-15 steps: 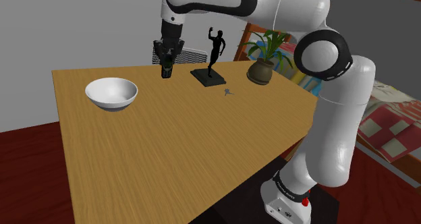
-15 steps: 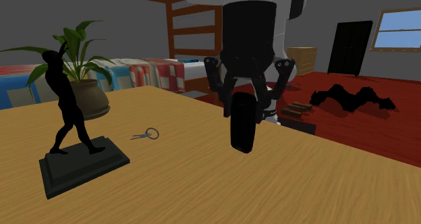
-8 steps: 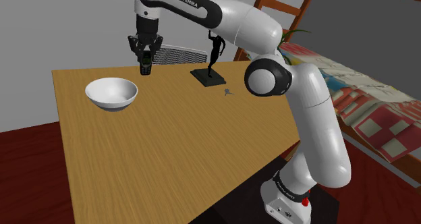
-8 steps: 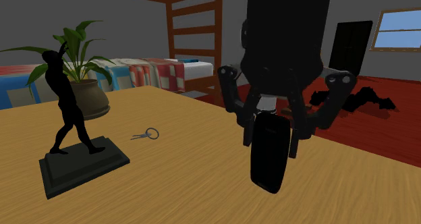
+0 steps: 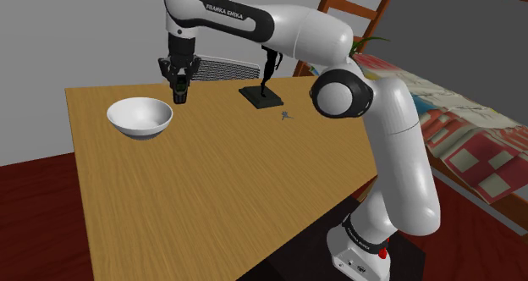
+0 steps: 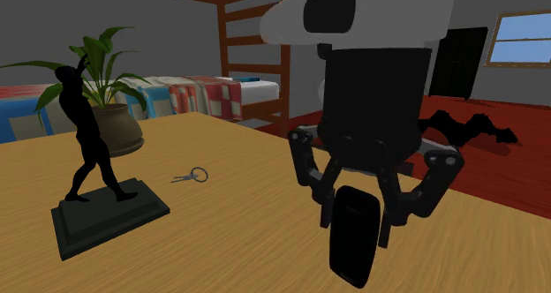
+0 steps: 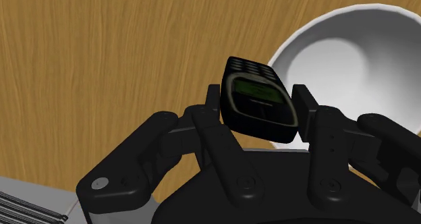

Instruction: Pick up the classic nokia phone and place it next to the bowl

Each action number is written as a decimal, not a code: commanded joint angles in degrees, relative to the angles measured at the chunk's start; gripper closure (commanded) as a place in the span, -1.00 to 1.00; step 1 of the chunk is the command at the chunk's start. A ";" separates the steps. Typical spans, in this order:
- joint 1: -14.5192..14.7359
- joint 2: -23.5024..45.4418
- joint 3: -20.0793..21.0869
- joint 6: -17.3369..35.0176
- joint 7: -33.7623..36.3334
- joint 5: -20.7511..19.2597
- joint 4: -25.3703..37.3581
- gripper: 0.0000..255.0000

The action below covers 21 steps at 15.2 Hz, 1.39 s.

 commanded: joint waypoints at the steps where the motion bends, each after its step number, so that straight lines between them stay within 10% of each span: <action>1: -0.11 -1.14 0.00 2.48 -0.07 0.02 -3.57 1.00; 21: -0.23 -1.30 -0.03 15.65 -0.06 0.00 -16.90 1.00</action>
